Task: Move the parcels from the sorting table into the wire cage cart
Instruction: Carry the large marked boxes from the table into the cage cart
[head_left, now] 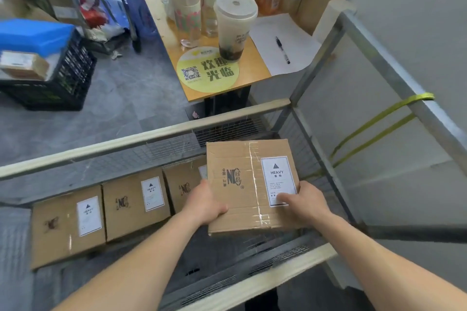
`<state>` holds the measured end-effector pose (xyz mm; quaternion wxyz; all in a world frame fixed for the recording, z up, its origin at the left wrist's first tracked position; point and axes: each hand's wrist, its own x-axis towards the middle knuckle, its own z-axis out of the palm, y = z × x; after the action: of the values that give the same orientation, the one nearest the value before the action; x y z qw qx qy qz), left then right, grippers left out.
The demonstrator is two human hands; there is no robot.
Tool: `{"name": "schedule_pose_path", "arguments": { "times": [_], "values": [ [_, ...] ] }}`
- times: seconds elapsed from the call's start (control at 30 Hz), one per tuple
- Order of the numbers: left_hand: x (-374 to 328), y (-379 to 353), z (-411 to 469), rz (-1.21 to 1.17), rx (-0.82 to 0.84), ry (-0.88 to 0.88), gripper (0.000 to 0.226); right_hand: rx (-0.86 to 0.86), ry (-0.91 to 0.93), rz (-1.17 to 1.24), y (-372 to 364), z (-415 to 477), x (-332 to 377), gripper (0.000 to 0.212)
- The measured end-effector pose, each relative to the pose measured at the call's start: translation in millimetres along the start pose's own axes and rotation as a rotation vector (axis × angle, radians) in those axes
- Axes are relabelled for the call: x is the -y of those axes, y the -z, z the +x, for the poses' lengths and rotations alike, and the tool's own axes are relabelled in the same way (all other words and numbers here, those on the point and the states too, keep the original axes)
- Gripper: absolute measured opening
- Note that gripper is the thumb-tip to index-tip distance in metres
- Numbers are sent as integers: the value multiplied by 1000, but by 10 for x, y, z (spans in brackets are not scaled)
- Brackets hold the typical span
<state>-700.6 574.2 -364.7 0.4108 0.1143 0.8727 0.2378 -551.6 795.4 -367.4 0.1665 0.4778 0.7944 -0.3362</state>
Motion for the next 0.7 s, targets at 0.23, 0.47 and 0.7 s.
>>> {"name": "schedule_pose_path", "arguments": {
  "times": [0.23,0.47,0.7],
  "values": [
    [75,-613,778,-28,23,112,62,50,-15,20,-344,913,-347,47],
    [95,-1041,1451,-47,21,143,63,-25,-31,-3,-620,1596,-529,39],
    [80,-1320,1877,-98,32,160,59,-61,-22,34,-759,2075,-656,47]
  ]
}}
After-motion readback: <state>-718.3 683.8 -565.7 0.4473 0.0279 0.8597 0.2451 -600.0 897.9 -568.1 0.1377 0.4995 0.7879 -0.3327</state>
